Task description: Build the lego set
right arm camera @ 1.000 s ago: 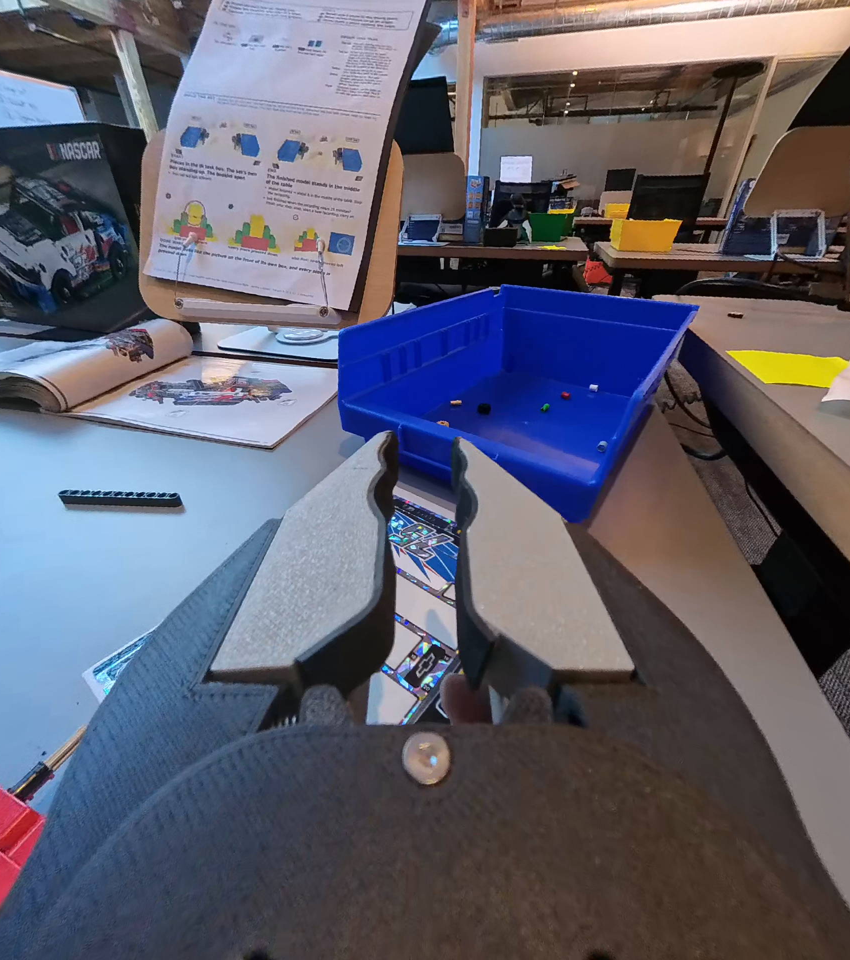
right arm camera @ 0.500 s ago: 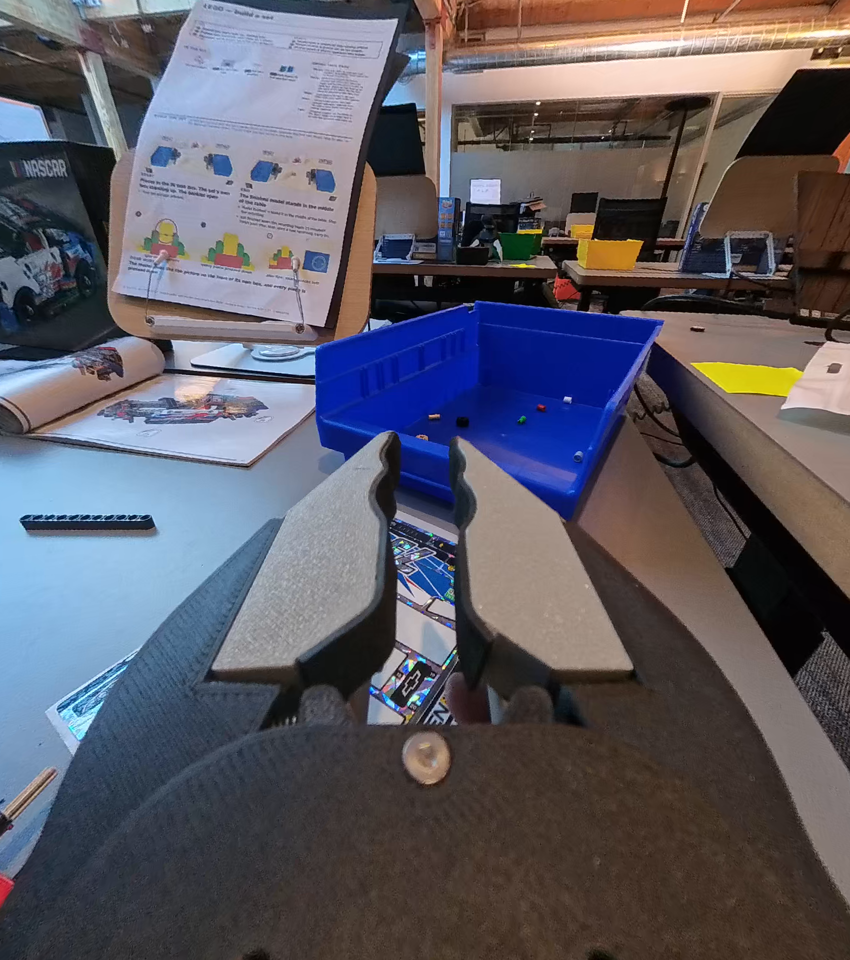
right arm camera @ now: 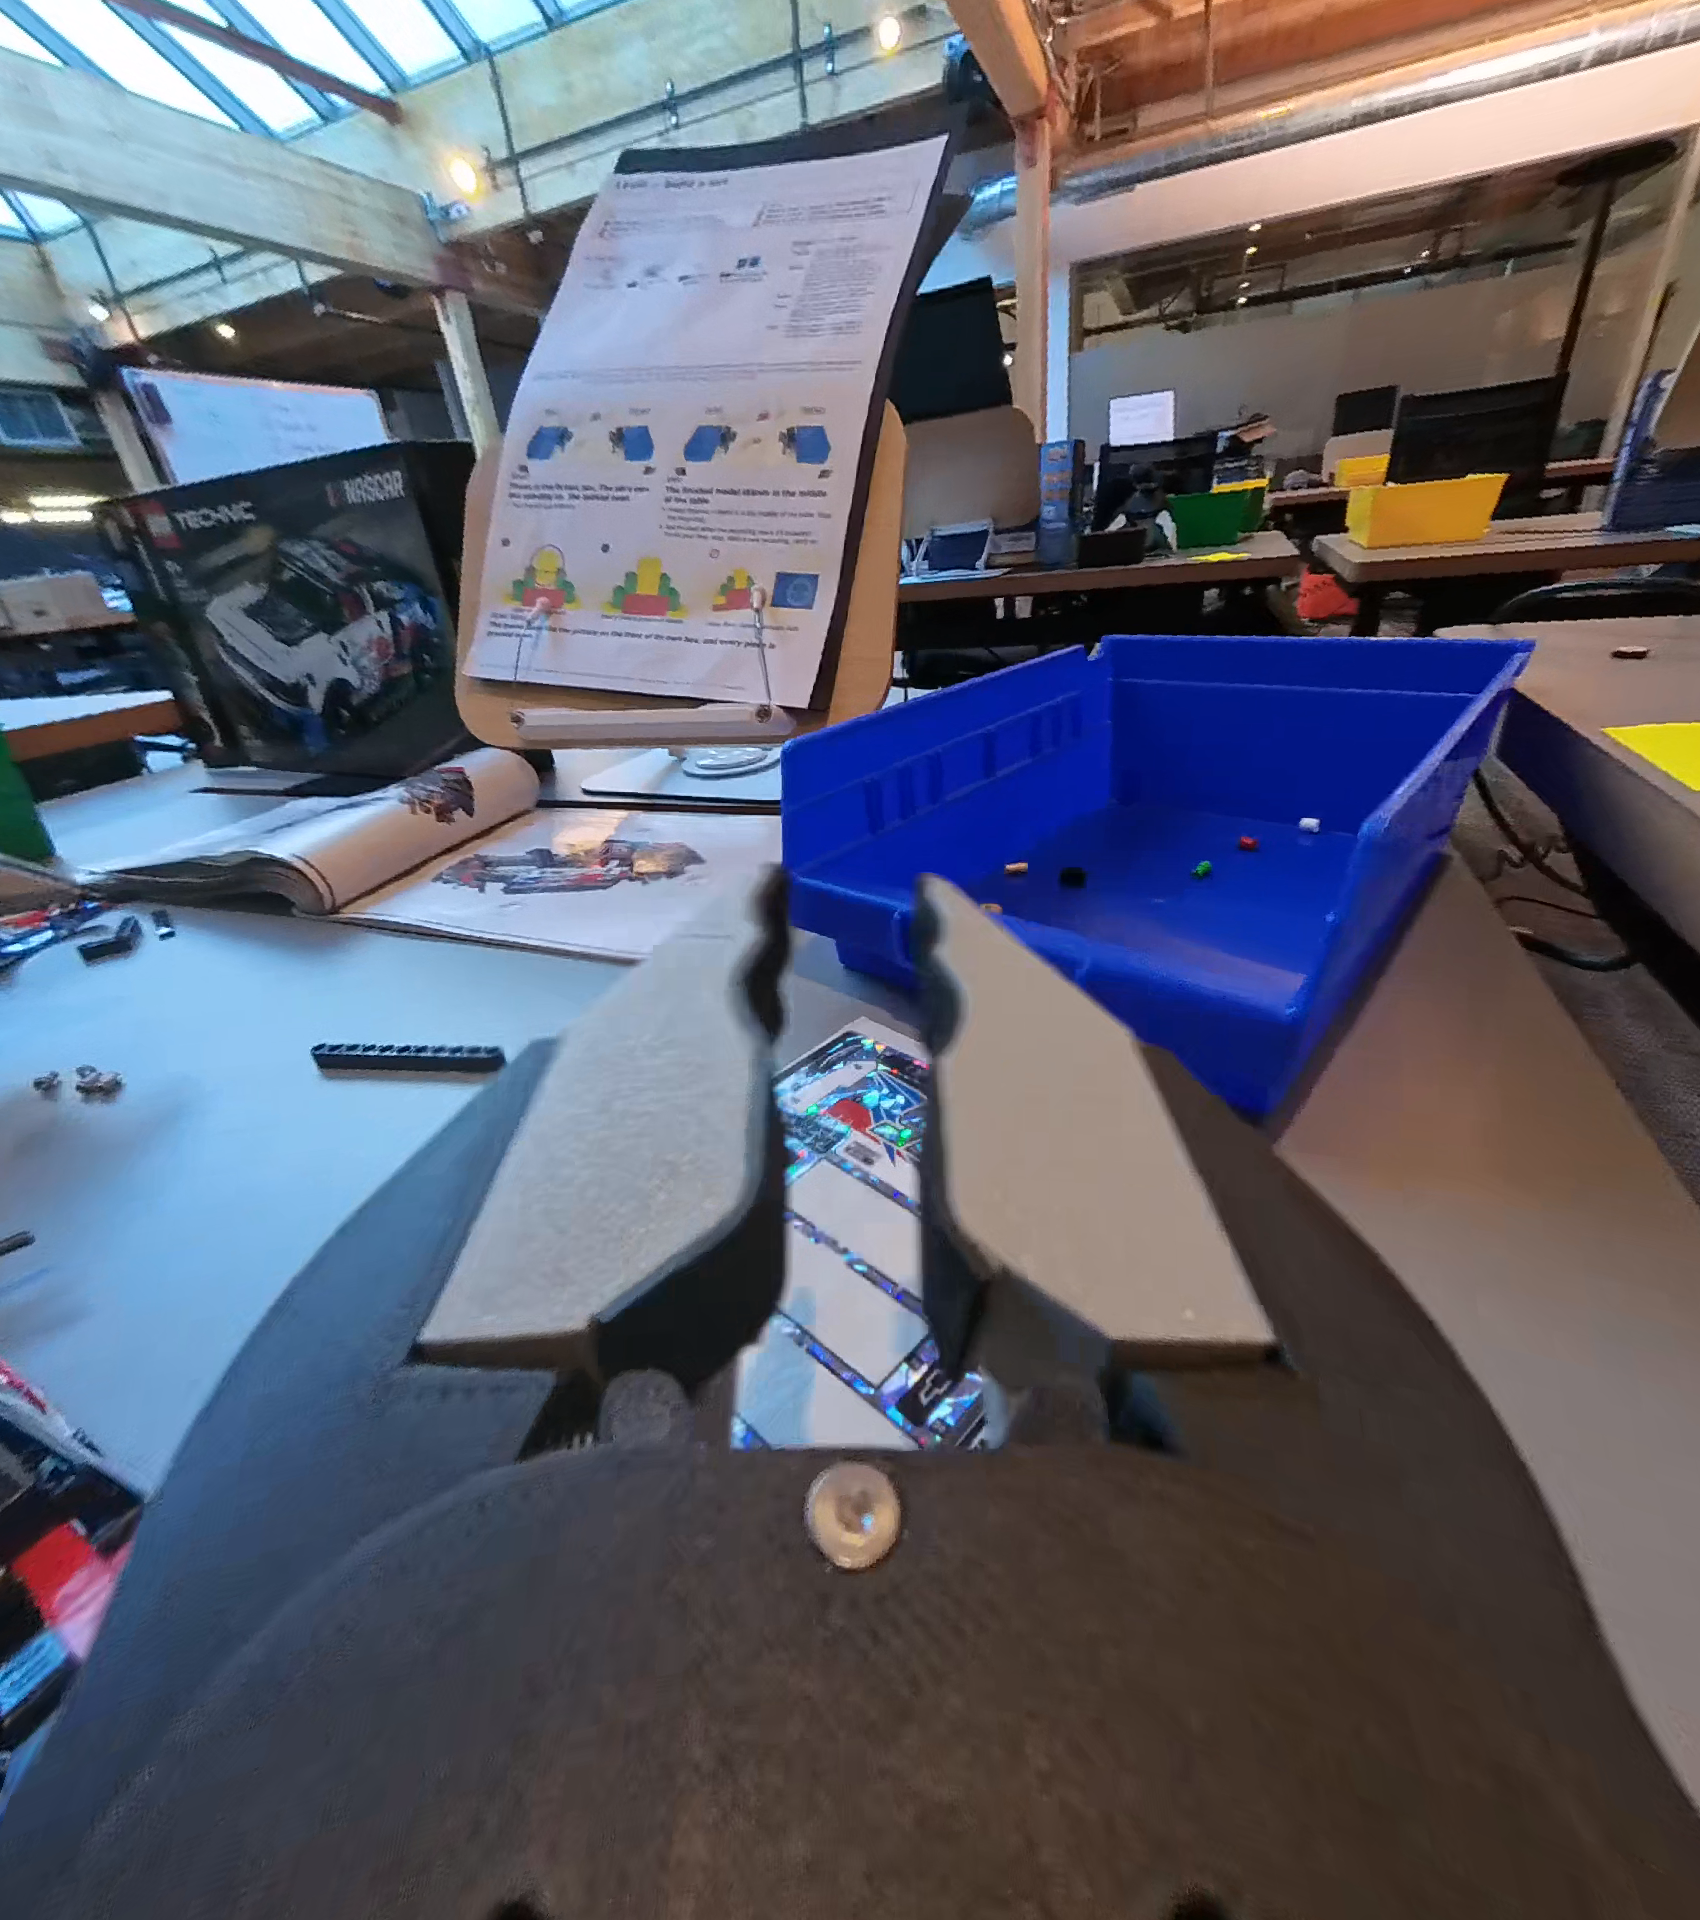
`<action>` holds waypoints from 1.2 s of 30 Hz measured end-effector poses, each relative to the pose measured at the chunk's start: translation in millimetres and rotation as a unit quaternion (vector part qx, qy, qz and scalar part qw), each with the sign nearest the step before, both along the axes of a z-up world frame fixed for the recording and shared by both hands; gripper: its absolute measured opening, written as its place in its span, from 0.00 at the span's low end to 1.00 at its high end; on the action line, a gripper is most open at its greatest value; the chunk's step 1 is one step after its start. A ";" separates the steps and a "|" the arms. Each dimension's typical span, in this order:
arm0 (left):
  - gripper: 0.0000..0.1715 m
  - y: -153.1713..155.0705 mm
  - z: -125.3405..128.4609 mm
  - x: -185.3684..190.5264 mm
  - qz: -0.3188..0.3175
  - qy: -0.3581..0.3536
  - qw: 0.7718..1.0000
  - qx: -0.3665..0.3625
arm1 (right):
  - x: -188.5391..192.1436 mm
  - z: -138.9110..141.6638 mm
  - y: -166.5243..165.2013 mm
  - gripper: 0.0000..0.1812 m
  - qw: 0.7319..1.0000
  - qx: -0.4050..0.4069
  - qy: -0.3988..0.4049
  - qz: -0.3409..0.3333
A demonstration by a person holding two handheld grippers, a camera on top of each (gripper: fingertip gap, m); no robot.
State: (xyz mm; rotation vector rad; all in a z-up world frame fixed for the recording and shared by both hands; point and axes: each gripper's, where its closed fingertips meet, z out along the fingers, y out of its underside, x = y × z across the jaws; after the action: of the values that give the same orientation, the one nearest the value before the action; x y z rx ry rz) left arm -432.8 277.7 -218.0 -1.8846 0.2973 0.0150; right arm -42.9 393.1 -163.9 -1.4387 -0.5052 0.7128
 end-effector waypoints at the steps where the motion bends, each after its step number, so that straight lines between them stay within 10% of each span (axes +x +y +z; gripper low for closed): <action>1: 0.00 -1.1 2.3 -1.1 0.004 0.000 1.000 0.008 | 0.0 -0.2 -1.7 0.02 1.000 0.004 -0.005 0.003; 18: 0.00 -16.5 -1.0 8.9 0.037 0.125 0.991 0.022 | -25.7 -16.6 -29.4 0.00 0.990 0.038 -0.123 0.062; 29: 0.00 -6.8 -9.9 17.1 0.001 0.134 0.991 0.000 | -6.1 -6.6 -5.2 0.00 0.998 0.030 -0.056 0.006; 36: 0.00 -4.9 -6.6 14.9 -0.008 0.097 0.995 0.003 | -21.5 -25.1 -7.4 0.00 0.988 0.024 -0.150 0.008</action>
State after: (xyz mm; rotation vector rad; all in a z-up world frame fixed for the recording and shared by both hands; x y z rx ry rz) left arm -417.8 272.8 -224.7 -1.8782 0.4449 0.1884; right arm -64.4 385.7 -189.1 -1.5058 -0.7621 0.4950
